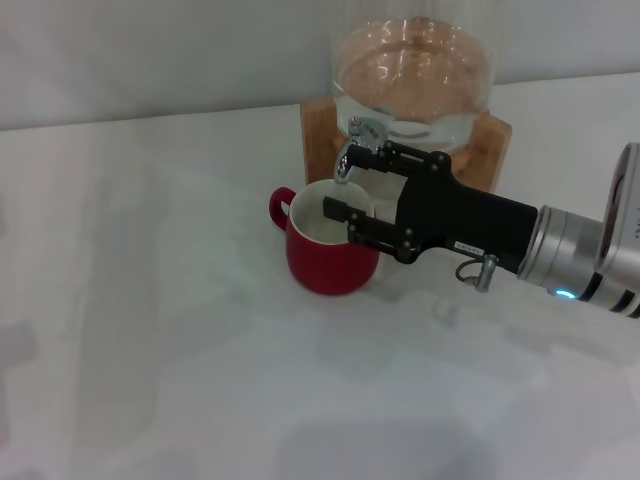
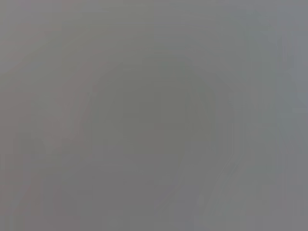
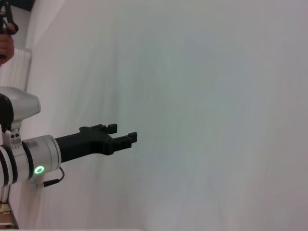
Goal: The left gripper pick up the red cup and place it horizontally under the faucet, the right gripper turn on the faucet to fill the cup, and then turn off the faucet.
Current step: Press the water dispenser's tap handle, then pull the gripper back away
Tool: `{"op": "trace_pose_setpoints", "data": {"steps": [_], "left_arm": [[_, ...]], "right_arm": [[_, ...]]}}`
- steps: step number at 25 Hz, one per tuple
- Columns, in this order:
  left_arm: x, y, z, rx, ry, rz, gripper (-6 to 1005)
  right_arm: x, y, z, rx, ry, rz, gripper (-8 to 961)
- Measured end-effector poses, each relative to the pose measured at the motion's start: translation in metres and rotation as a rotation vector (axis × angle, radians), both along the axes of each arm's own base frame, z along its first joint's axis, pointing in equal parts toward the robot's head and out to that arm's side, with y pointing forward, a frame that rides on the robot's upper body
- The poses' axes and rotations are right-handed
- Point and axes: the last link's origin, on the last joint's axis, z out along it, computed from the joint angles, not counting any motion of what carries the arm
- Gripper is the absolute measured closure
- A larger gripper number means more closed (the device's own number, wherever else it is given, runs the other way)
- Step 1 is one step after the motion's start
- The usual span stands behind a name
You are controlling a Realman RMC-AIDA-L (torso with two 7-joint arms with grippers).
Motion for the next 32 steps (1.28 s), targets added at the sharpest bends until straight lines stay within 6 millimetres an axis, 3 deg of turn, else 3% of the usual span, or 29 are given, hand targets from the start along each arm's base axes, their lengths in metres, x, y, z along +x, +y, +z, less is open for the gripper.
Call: {"op": "trace_pose_setpoints", "data": {"steps": [32], "left_arm": [[-0.001,0.000,0.001,0.001,0.004,0.002,242]], "right_arm": [[0.019,-0.007,0.010,0.048,0.017,-0.063,322]]}}
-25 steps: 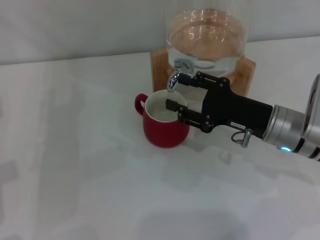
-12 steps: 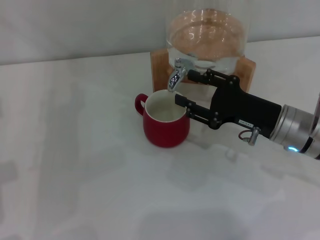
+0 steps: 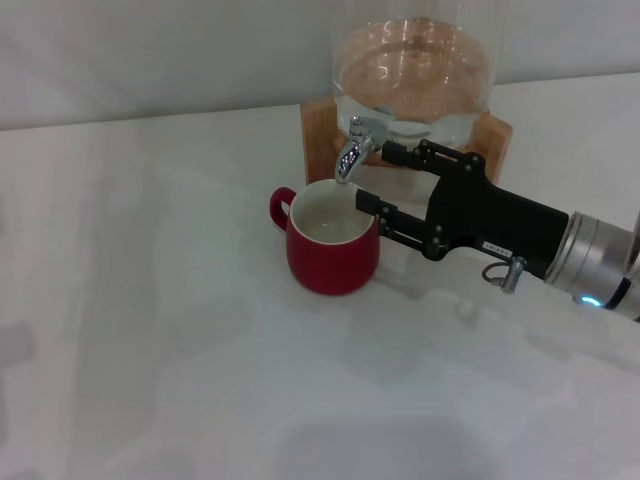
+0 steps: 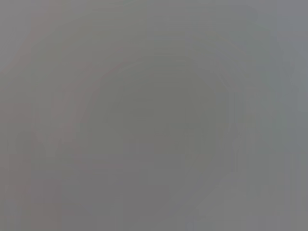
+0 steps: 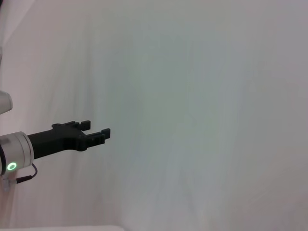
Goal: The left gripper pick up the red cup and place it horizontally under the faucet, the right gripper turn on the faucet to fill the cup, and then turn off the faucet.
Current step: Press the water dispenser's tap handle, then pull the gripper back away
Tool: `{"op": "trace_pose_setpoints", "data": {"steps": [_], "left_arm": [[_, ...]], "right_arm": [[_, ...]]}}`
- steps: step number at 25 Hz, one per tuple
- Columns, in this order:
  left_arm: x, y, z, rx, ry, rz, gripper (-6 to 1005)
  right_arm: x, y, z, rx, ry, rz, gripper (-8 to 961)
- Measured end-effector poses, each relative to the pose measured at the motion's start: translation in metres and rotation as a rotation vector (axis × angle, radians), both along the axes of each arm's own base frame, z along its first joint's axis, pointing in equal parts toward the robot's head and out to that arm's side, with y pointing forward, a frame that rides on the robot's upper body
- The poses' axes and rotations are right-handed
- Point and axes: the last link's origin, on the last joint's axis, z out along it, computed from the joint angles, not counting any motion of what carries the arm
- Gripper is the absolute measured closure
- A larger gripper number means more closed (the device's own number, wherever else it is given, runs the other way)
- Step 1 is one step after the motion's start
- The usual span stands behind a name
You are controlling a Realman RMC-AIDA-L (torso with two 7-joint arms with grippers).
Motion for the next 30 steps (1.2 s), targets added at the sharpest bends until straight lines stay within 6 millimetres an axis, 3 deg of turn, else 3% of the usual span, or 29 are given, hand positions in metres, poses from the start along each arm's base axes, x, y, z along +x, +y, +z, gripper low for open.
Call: {"op": "trace_pose_setpoints", "data": {"steps": [30], "left_arm": [[-0.0002,-0.0002,0.0000,0.000,0.000,0.001,242]], "right_arm": [[0.0053,0.0027,0.0057,0.061,-0.010,-0.019,322]]}}
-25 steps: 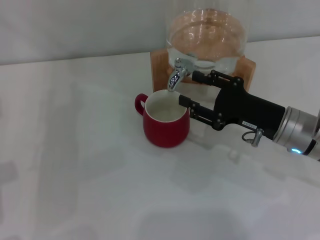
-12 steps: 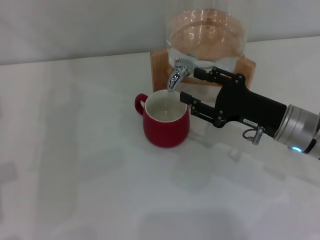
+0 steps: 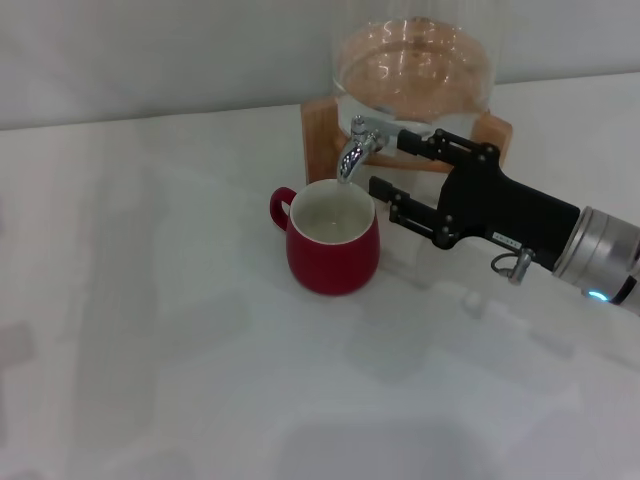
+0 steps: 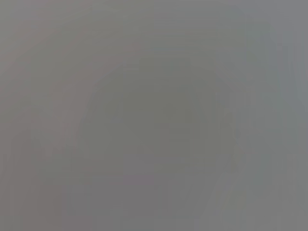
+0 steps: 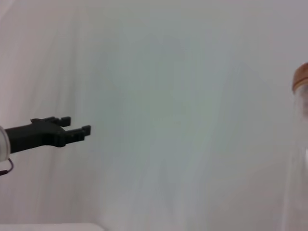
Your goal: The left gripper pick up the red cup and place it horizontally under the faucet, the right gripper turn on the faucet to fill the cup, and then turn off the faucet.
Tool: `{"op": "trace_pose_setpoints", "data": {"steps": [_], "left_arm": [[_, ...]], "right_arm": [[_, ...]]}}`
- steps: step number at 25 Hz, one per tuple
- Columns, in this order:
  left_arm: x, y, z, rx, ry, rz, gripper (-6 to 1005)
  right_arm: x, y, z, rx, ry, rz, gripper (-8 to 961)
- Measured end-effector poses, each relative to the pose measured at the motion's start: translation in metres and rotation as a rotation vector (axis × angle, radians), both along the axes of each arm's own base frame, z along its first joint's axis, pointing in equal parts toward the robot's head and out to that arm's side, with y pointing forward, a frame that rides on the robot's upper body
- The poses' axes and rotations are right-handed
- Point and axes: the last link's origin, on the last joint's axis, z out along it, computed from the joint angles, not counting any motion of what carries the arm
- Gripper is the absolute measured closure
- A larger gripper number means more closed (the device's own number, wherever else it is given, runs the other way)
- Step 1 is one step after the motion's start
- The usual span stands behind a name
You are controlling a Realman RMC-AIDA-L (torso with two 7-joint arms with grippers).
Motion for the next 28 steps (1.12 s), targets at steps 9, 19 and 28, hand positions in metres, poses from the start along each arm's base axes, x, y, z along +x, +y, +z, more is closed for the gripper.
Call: {"op": "trace_pose_setpoints", "data": {"steps": [9,19,28], "left_arm": [[0.000,0.000,-0.001,-0.001,-0.001,0.001,242],[-0.004,-0.003,0.000,0.002,0.000,0.012,242],[-0.009,-0.006,0.001,0.008,0.000,0.024,242]], "right_arm": [[0.003,-0.003,0.001,0.003,0.001,-0.007,322],[0.027,-0.027,0.012,0.036,0.036,-0.057,322],[0.060,-0.022,0.070,0.317,0.078,-0.186,323]]}}
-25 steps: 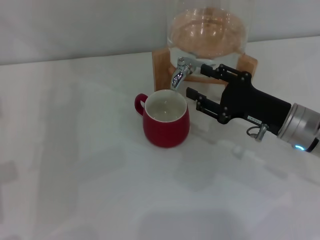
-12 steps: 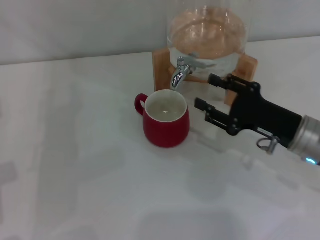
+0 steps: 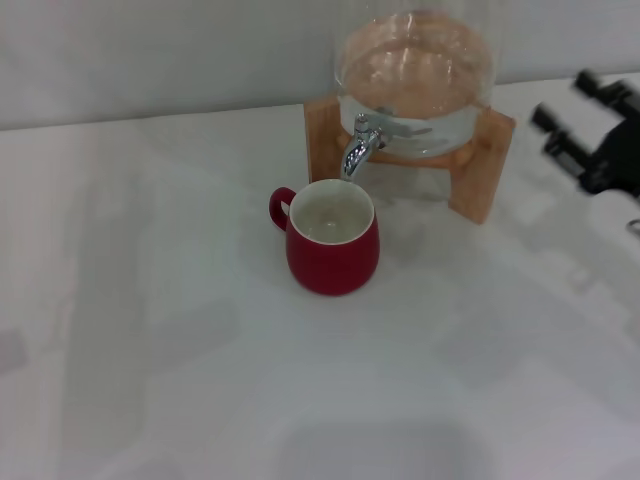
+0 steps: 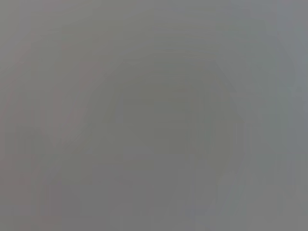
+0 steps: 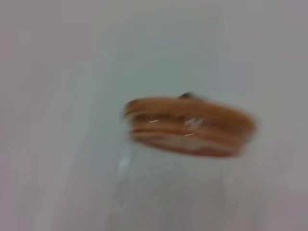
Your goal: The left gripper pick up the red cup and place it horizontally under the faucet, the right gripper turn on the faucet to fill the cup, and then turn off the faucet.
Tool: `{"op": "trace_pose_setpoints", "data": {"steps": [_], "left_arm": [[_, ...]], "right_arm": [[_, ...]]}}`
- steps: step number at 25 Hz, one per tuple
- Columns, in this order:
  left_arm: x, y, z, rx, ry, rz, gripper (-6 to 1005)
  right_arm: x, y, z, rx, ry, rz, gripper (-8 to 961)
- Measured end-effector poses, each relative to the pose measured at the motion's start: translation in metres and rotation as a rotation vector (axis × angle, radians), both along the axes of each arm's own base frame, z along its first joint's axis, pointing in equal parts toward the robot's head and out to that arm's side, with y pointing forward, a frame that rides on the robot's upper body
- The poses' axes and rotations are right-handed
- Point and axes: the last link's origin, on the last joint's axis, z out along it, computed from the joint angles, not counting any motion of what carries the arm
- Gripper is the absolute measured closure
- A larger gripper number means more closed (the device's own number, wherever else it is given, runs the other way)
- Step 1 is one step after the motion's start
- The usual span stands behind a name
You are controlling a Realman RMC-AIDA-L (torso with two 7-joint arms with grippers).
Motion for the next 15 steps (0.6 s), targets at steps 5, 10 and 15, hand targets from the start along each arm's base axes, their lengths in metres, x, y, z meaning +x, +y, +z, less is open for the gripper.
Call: {"op": "trace_pose_setpoints", "data": {"steps": [5,10,15], "left_arm": [[-0.001,-0.002,-0.001,-0.003,-0.005,0.001,242],[-0.004,-0.003,-0.002,-0.012,-0.063,-0.014,242],[-0.014,-0.006,-0.004,-0.034,-0.155,-0.029,242]], "right_arm": [[0.012,0.001,0.025,0.103,0.032,-0.051,323],[0.021,0.013,0.041,0.228,0.095,-0.149,323],[0.030,0.026,0.048,0.296,0.151,-0.247,323]]}}
